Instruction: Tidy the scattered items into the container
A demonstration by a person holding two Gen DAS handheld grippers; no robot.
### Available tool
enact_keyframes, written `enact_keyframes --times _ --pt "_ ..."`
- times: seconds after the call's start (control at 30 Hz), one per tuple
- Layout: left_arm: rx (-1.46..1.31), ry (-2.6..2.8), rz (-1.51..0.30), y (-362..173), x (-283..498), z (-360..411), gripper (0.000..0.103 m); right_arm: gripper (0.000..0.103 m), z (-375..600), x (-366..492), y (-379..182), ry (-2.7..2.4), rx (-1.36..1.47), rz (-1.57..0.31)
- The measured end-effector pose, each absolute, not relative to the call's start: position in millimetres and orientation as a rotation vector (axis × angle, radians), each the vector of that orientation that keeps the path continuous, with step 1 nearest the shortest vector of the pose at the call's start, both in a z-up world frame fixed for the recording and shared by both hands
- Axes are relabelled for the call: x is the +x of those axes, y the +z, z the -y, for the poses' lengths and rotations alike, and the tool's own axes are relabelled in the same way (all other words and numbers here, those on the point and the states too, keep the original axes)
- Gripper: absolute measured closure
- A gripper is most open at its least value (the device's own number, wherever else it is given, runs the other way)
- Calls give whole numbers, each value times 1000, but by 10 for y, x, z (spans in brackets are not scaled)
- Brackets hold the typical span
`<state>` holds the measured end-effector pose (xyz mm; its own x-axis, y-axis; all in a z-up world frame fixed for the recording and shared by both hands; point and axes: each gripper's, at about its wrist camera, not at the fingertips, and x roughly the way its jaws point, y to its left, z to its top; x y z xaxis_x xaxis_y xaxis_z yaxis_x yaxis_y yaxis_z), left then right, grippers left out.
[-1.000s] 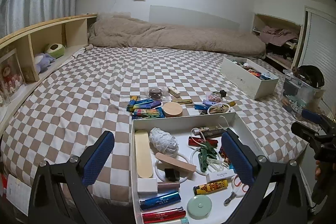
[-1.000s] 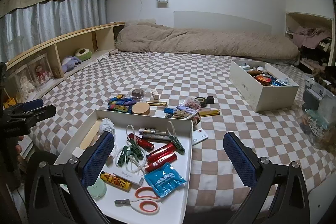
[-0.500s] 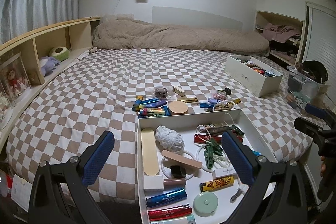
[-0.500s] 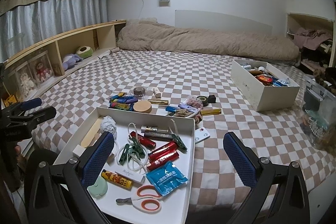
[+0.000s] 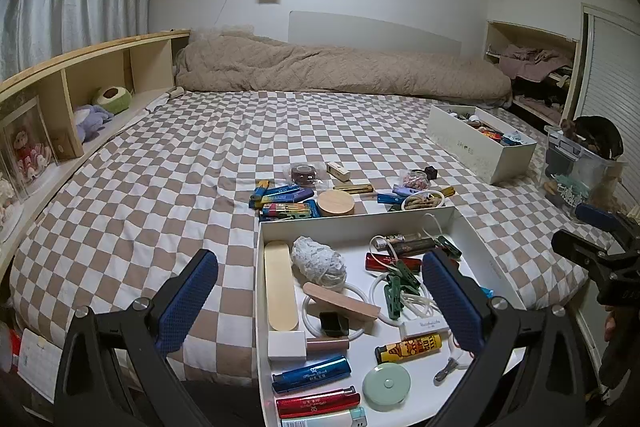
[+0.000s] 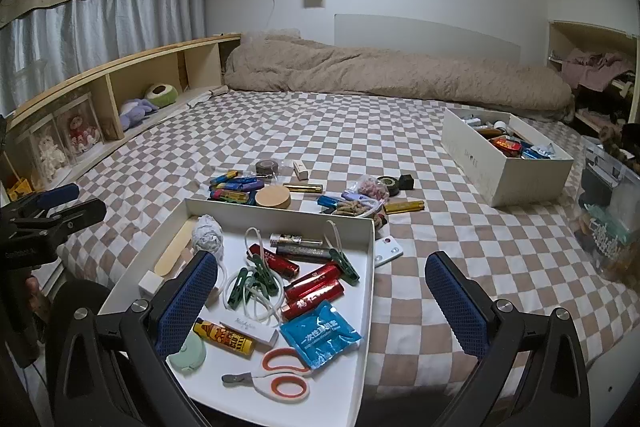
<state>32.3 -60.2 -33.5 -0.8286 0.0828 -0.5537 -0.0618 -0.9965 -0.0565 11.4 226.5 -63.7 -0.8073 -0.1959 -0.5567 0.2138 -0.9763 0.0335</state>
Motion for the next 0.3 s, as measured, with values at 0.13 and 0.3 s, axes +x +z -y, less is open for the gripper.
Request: enact_keyframes --times 0.13,0.3 --pt "-885 2944 44 -338 329 581 0 0 -2261 112 -641 -2797 857 -44" --pt "-885 2956 40 -341 334 577 0 0 -2252 113 -641 -2798 858 -44"
